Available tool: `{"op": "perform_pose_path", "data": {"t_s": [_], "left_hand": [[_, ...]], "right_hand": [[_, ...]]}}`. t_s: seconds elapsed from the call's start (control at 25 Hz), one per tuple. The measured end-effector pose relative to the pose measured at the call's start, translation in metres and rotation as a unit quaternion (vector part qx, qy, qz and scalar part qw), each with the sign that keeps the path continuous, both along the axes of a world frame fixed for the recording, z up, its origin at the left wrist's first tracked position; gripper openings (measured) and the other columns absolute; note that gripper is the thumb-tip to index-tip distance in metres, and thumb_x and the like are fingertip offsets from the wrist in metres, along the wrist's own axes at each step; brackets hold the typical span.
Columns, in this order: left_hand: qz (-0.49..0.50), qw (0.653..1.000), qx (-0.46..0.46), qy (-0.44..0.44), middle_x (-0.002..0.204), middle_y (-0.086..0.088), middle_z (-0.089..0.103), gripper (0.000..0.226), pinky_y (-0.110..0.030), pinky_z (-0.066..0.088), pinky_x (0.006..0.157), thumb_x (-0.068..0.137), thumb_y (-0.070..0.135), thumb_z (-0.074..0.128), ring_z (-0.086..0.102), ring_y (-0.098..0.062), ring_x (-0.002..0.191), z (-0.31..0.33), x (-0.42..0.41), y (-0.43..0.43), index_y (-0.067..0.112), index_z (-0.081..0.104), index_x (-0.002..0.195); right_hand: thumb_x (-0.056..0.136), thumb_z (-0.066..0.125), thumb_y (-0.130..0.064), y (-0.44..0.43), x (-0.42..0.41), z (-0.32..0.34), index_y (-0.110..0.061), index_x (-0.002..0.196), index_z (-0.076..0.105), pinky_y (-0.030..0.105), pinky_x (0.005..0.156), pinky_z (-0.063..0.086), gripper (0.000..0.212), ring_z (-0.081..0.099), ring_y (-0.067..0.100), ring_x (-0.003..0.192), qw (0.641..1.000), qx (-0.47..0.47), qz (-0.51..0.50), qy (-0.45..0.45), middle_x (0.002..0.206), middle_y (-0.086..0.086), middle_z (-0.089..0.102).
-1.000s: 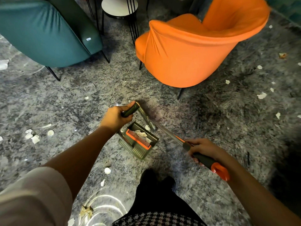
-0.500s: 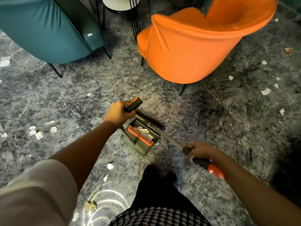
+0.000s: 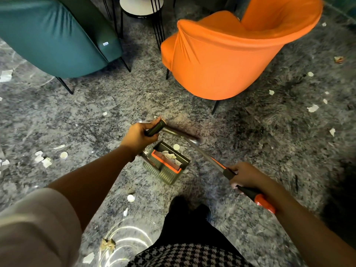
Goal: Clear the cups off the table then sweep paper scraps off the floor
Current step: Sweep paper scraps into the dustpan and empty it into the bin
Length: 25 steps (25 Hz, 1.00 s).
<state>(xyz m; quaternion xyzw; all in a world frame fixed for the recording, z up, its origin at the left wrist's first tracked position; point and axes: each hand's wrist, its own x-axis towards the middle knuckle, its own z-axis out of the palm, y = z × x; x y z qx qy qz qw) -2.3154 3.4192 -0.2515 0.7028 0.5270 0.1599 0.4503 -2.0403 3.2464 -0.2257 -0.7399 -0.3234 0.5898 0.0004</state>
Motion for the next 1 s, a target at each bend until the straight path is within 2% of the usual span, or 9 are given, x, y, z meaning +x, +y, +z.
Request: {"op": "perform_pose_path", "data": {"t_s": [0.12,0.2,0.28,0.44,0.56,0.68,0.72,0.88,1.0], "left_hand": [[0.007,1.000,0.005,-0.016,0.110,-0.024,0.066,0.043,-0.001,0.038,0.043,0.082,-0.001,0.068,0.046,0.024,0.056,0.008,-0.007,0.004,0.007,0.061,0.124],[-0.016,1.000,0.007,-0.009,0.106,-0.022,0.068,0.046,0.000,0.037,0.045,0.081,-0.001,0.070,0.045,0.027,0.058,0.008,-0.009,0.007,0.009,0.060,0.124],[-0.032,0.999,0.001,-0.001,0.100,-0.017,0.069,0.049,0.000,0.037,0.045,0.081,0.000,0.070,0.048,0.023,0.050,0.008,-0.006,0.007,0.013,0.059,0.126],[-0.055,0.998,0.016,0.012,0.107,-0.017,0.068,0.043,0.001,0.039,0.050,0.081,0.002,0.070,0.052,0.024,0.056,0.004,0.012,0.015,0.007,0.061,0.123],[-0.068,0.997,0.030,0.027,0.114,-0.009,0.066,0.037,0.002,0.039,0.050,0.081,0.001,0.070,0.057,0.016,0.057,0.007,0.035,0.029,0.004,0.064,0.117],[-0.074,0.996,0.033,0.027,0.118,-0.013,0.064,0.035,0.004,0.037,0.050,0.080,-0.004,0.068,0.058,-0.004,0.088,0.010,0.054,0.036,0.000,0.065,0.115],[-0.078,0.996,0.036,0.029,0.117,-0.015,0.064,0.037,0.005,0.036,0.050,0.080,-0.004,0.068,0.057,-0.002,0.089,0.011,0.057,0.036,-0.001,0.064,0.116],[-0.086,0.995,0.040,0.036,0.113,-0.014,0.066,0.046,-0.004,0.038,0.040,0.082,-0.001,0.068,0.050,0.012,0.041,0.011,0.052,0.031,0.008,0.059,0.126],[-0.080,0.996,0.019,0.031,0.118,-0.017,0.064,0.048,-0.009,0.046,0.058,0.083,-0.002,0.067,0.062,0.005,0.068,0.020,0.050,0.029,0.006,0.056,0.129]], "right_hand": [[0.076,0.060,0.012,0.005,0.005,-0.008,0.009,0.118,0.058,0.028,0.052,0.047,0.042,0.054,0.023,0.053,0.999,-0.015,0.017,-0.049,0.076,0.018,0.057],[0.076,0.061,0.010,0.002,0.008,-0.011,0.011,0.110,0.060,0.032,0.059,0.046,0.034,0.052,0.023,0.057,0.996,-0.031,0.021,-0.075,0.072,0.016,0.055],[0.080,0.060,0.007,-0.006,0.002,-0.014,0.008,0.113,0.057,0.029,0.058,0.043,0.034,0.050,0.022,0.062,0.995,-0.061,0.024,-0.076,0.074,0.012,0.051],[0.085,0.059,0.007,-0.023,-0.016,-0.018,0.004,0.116,0.052,0.022,0.047,0.043,0.032,0.047,0.017,0.059,0.993,-0.118,0.017,-0.007,0.077,0.009,0.044],[0.083,0.059,0.007,-0.032,-0.022,-0.012,0.006,0.120,0.053,0.022,0.050,0.043,0.037,0.050,0.015,0.056,0.992,-0.116,0.048,0.030,0.076,0.008,0.047],[0.081,0.057,0.012,-0.036,-0.007,0.004,0.004,0.127,0.052,0.020,0.040,0.045,0.046,0.054,0.011,0.037,0.993,-0.095,0.012,0.063,0.070,0.012,0.055],[0.081,0.056,0.013,-0.037,0.001,0.009,0.002,0.127,0.053,0.019,0.039,0.044,0.047,0.054,0.011,0.034,0.994,-0.084,0.001,0.066,0.066,0.012,0.056],[0.079,0.056,0.015,-0.047,0.024,0.025,-0.003,0.128,0.053,0.021,0.038,0.042,0.053,0.052,0.015,0.034,0.994,-0.063,-0.044,0.077,0.067,0.016,0.055],[0.077,0.057,0.015,-0.058,0.032,0.031,-0.010,0.132,0.052,0.020,0.037,0.042,0.061,0.051,0.016,0.034,0.995,-0.047,-0.066,0.064,0.064,0.016,0.057]]}}
